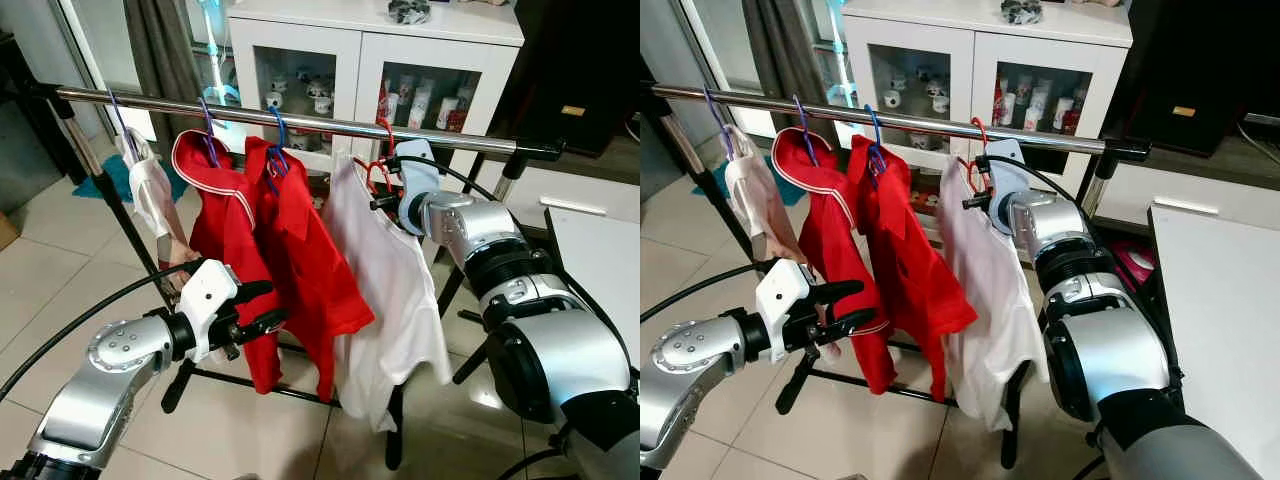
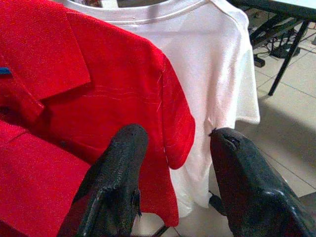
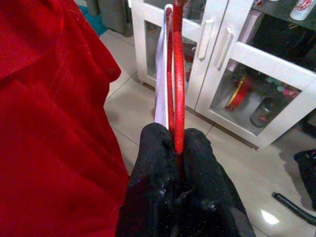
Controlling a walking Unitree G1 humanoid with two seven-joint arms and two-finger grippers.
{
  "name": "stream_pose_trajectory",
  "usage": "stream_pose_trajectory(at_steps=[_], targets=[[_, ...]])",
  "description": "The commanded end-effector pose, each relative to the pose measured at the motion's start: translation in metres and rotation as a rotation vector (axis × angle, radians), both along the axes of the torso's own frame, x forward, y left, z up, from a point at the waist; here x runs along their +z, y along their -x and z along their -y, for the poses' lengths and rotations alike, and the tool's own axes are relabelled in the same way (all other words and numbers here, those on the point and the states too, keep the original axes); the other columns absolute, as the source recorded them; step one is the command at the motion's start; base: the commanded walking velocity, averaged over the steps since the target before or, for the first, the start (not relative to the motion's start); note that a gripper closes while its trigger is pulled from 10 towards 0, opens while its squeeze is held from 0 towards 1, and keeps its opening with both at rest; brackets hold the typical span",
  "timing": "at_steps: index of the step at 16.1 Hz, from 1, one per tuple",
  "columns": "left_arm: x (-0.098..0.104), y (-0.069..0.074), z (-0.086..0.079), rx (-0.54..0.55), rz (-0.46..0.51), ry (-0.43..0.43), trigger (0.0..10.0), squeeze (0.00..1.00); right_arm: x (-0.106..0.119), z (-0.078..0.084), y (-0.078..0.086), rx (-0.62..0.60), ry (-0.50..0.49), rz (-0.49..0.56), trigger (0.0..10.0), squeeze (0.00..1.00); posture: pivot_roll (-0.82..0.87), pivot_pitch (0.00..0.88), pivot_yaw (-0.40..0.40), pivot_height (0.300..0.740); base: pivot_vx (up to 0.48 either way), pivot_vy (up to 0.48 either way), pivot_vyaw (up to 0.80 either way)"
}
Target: Hang hanger
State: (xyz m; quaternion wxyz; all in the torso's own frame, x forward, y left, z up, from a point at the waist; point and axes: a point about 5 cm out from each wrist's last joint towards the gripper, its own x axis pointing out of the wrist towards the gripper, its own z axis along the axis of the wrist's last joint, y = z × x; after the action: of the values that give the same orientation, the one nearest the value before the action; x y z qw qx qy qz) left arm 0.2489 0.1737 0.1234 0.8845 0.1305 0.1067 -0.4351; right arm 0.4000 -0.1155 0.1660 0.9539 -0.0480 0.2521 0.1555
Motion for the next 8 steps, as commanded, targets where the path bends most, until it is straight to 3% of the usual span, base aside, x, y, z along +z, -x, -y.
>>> stream_pose_trajectory(at_steps=[1, 8], targets=[[0.0011, -0.0012, 0.0009, -0.007, 0.013, -0.01, 10.0, 0.0, 0.01, -0.003, -0.0034, 0.01, -0.007, 0.028, 0.0, 0.0, -0.07, 0.0, -0.005, 0.74, 0.0, 0.0, 0.0], [0.0019, -0.0032, 0.0011, 0.01, 0.026, -0.008, 10.0, 0.0, 0.0124, -0.0045, -0.0036, 0.054, -0.02, 0.093, 0.0, 0.0, -0.06, 0.0, -0.006, 0.74, 0.0, 0.0, 0.0]])
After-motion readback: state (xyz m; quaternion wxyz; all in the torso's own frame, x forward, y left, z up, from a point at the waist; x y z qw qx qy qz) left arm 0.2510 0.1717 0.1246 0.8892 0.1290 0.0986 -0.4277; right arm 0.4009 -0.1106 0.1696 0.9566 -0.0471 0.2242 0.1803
